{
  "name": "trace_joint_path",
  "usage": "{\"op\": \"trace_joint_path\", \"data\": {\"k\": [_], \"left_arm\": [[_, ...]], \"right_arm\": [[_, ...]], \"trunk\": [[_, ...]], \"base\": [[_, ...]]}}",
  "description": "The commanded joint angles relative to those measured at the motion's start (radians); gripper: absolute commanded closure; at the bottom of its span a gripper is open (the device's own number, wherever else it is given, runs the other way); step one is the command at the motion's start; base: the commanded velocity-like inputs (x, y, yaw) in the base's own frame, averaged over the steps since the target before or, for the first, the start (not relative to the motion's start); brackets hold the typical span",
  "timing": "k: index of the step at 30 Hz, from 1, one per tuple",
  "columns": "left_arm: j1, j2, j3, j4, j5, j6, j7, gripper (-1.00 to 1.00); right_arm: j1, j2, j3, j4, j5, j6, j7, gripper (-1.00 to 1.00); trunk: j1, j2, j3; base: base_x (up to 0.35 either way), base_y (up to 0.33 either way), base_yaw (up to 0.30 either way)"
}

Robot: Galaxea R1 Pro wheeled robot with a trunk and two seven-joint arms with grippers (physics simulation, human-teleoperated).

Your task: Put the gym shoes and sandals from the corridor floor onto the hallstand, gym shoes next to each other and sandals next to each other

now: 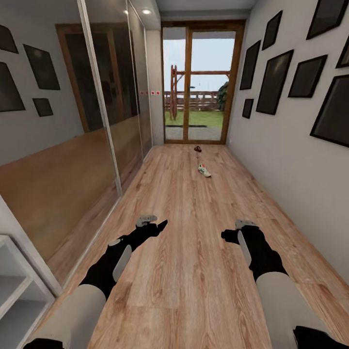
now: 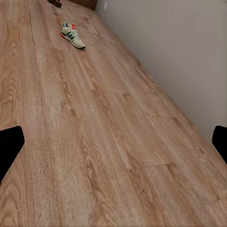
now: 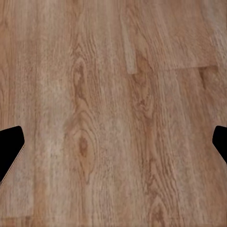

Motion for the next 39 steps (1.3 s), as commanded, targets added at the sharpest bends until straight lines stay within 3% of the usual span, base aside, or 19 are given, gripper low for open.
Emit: {"op": "trace_joint_path", "data": {"k": [1,39], "left_arm": [[0.0,0.0,0.0,-0.001,0.011,0.01,-0.002,-1.0],[0.0,0.0,0.0,-0.001,0.011,0.01,-0.002,-1.0]], "right_arm": [[-0.001,0.001,-0.003,-0.001,0.01,0.005,0.004,-1.0],[-0.001,0.001,-0.004,0.001,0.007,0.003,0.005,-1.0]], "trunk": [[0.0,0.0,-0.001],[0.0,0.0,-0.001]], "base": [[0.346,0.0,0.0],[0.346,0.0,0.0]]}}
